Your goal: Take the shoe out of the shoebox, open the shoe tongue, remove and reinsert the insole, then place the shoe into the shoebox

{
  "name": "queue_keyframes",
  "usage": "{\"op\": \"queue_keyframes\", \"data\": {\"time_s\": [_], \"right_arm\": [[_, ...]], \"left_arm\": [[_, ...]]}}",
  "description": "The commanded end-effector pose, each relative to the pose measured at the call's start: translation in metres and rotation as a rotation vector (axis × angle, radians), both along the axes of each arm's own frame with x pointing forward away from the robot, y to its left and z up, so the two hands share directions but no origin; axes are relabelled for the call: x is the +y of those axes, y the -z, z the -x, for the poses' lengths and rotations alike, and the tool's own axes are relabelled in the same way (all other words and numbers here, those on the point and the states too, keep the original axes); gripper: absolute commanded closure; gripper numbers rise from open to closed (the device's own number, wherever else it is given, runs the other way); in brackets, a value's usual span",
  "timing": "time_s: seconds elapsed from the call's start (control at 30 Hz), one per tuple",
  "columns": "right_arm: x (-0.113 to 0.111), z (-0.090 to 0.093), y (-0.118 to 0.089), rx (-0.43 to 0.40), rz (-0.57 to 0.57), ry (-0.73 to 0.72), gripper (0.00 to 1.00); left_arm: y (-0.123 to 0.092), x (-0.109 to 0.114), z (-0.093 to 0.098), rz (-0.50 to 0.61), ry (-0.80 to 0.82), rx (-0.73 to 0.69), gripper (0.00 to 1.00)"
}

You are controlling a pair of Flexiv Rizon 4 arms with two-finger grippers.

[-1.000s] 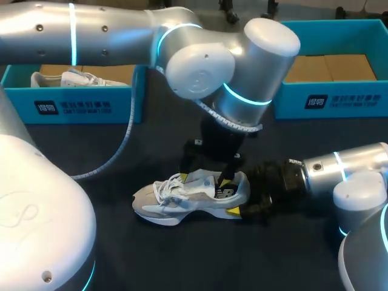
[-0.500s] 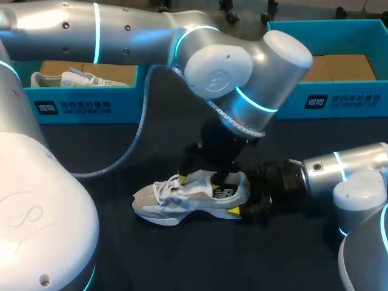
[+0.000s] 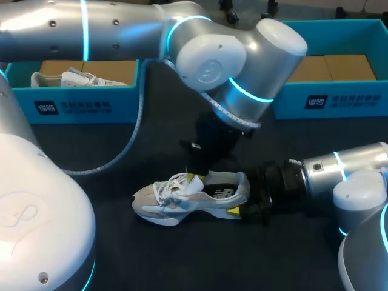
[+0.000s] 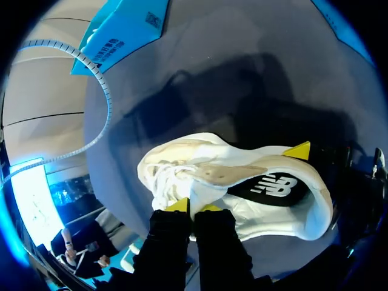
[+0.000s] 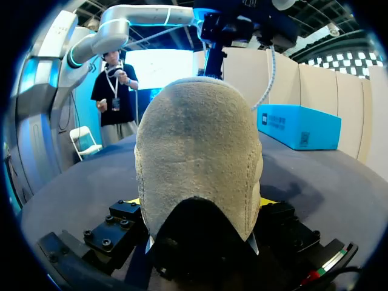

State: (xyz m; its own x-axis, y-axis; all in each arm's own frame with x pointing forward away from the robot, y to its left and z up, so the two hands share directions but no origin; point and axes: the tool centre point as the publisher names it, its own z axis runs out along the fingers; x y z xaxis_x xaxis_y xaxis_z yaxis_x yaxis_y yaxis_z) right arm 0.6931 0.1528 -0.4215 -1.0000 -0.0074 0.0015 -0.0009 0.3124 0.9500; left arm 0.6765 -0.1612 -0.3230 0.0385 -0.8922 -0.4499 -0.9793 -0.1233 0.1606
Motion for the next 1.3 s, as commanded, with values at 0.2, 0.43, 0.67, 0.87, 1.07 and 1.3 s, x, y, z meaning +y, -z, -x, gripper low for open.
{"op": "queue_keyframes", "data": {"time_s": [0.2, 0.43, 0.67, 0.87, 1.07, 1.3], "right_arm": [[0.000, 0.003, 0.003, -0.002, 0.002, 0.002, 1.00], [0.000, 0.003, 0.003, -0.002, 0.002, 0.002, 1.00], [0.000, 0.003, 0.003, -0.002, 0.002, 0.002, 1.00], [0.000, 0.003, 0.003, -0.002, 0.002, 0.002, 1.00], [0.000, 0.003, 0.003, -0.002, 0.002, 0.002, 1.00], [0.000, 0.003, 0.003, -0.002, 0.002, 0.002, 1.00]], "left_arm": [[-0.024, 0.033, 0.000, 0.242, -0.057, -0.012, 1.00], [-0.027, 0.057, 0.001, 0.418, -0.087, -0.005, 1.00], [-0.023, 0.079, 0.009, 0.534, -0.071, -0.012, 1.00], [-0.009, 0.090, 0.017, 0.551, -0.040, -0.018, 1.00], [0.014, 0.094, 0.016, 0.513, -0.021, -0.030, 0.98], [0.031, 0.099, 0.015, 0.480, -0.017, -0.027, 0.80]]}}
